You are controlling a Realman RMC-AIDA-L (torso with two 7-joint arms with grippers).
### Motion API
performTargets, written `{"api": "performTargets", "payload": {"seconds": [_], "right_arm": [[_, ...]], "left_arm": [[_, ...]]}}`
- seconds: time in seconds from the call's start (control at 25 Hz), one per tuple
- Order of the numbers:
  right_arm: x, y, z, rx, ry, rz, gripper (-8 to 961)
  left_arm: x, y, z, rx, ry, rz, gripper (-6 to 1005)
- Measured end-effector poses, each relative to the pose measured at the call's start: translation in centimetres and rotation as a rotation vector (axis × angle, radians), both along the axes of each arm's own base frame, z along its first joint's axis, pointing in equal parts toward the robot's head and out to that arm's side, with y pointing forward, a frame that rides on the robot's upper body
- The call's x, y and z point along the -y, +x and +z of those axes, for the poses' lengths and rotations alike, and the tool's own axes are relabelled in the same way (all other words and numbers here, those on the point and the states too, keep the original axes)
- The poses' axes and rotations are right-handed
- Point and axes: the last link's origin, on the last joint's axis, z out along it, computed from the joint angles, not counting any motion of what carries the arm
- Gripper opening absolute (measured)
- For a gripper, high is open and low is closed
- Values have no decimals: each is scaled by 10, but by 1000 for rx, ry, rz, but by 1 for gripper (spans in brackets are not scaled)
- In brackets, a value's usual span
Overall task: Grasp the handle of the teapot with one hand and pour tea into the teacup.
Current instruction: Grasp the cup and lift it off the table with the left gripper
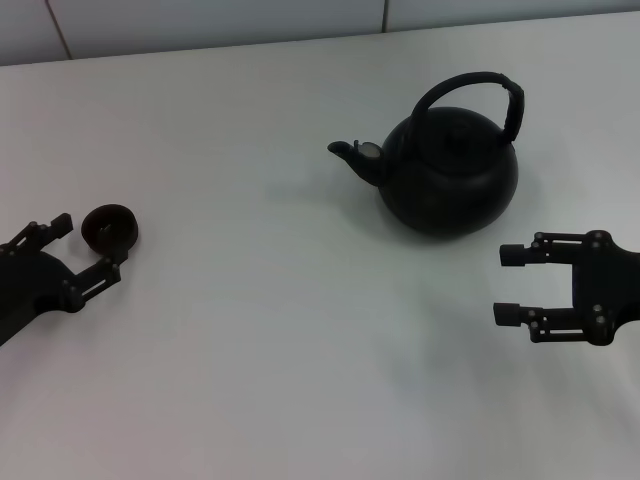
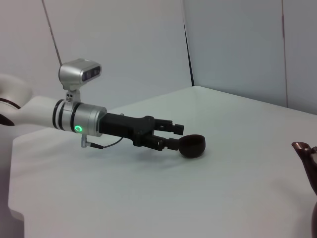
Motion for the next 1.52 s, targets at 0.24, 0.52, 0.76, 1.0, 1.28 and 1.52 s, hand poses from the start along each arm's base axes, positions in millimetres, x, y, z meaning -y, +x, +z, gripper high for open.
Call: {"api": "performTargets", "payload": {"seconds": [0.24,0.52,0.76,1.0,1.28,1.52], "right_arm": [[0,0,1,1,0,1,719],[-1,-1,1,-1,-1,4,719],[0,-1,1,-3,2,3,718],[0,-1,1,-3,2,2,718],[-1,0,1,-1,5,0,719],[-1,0,1,-1,4,0,719]], "left_arm": [[-5,2,-4,-19,-2,1,830],[-13,6,-7,-40,-3,-5,829],[-21,7,-11,-75,-3,-3,829],[-24,6,-12,-92,-4,9,830],[-25,6,-13,-100,-8,14,828],[-26,6,-13,-102,-9,18,825]]}}
